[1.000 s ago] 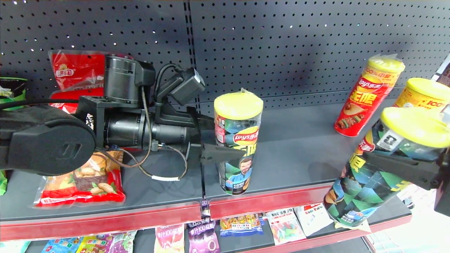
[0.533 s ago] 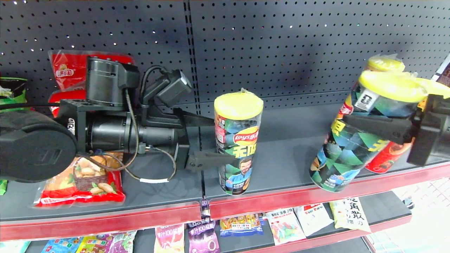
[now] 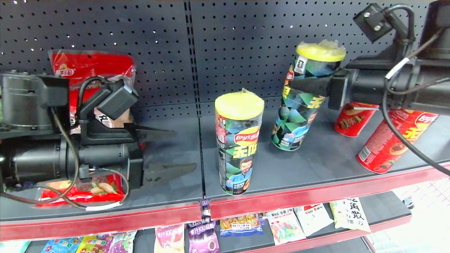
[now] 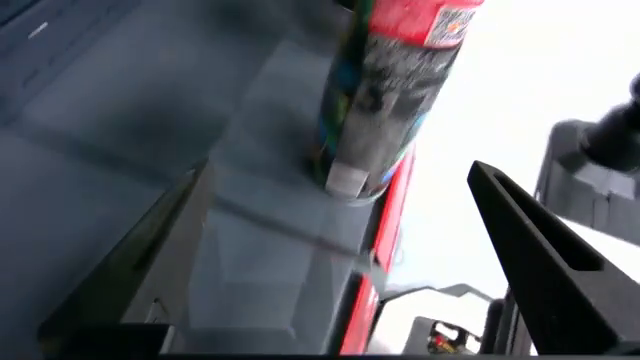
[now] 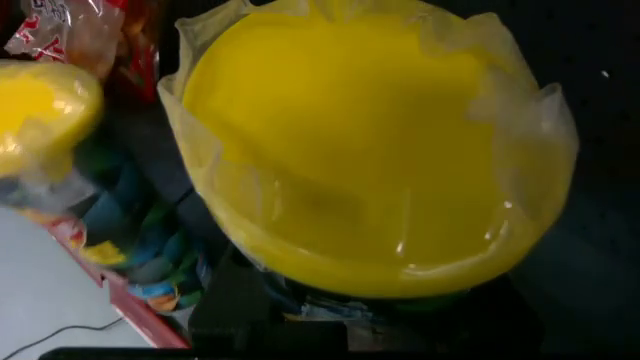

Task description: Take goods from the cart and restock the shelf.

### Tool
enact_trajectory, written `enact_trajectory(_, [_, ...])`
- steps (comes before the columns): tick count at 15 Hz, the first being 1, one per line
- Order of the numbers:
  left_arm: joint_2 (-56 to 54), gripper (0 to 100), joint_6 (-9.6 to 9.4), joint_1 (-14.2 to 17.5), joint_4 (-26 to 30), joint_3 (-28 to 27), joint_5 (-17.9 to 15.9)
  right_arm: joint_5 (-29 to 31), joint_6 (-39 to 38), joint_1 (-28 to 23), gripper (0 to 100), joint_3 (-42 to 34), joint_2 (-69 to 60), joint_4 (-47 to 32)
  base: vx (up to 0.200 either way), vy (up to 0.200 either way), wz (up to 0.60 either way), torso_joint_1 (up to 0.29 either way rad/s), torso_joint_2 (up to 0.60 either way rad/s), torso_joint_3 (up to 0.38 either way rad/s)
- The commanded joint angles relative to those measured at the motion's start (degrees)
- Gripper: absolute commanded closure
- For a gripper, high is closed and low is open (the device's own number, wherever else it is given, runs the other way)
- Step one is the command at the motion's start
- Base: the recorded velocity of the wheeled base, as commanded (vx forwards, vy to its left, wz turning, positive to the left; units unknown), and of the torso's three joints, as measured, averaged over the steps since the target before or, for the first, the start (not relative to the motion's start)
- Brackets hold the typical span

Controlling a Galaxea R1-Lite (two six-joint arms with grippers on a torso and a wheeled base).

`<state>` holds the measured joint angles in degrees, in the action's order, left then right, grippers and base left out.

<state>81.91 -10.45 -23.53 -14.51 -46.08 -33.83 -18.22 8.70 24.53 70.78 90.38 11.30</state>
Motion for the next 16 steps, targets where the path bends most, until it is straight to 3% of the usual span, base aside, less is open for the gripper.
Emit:
enact_trajectory(1, [-5.6, 0, 0.87, 0.1, 0.0, 3.1, 2.4, -0.9, 0.0, 0.2, 100, 8.5, 10.5, 0.0, 0.000, 0.000, 0.00, 0.000, 0.00, 0.000])
enact_trajectory(2, [-6.7, 0, 0.96, 0.1, 0.0, 3.7, 3.8, -1.4, 0.0, 0.8, 100, 12.2, 13.7, -0.1, 0.000, 0.000, 0.00, 0.000, 0.00, 0.000])
enact_trajectory(8, [-7.7, 0, 1.04, 0.9, -0.1, 4.1, 3.6, -1.8, 0.0, 3.9, 100, 20.1, 21.7, -0.1, 0.000, 0.000, 0.00, 0.000, 0.00, 0.000])
enact_trajectory(16, [-8.0, 0, 0.96, 0.9, -0.1, 4.2, 3.9, -1.8, -1.4, 5.8, 100, 23.3, 24.5, -0.2, 0.000, 0.000, 0.00, 0.000, 0.00, 0.000])
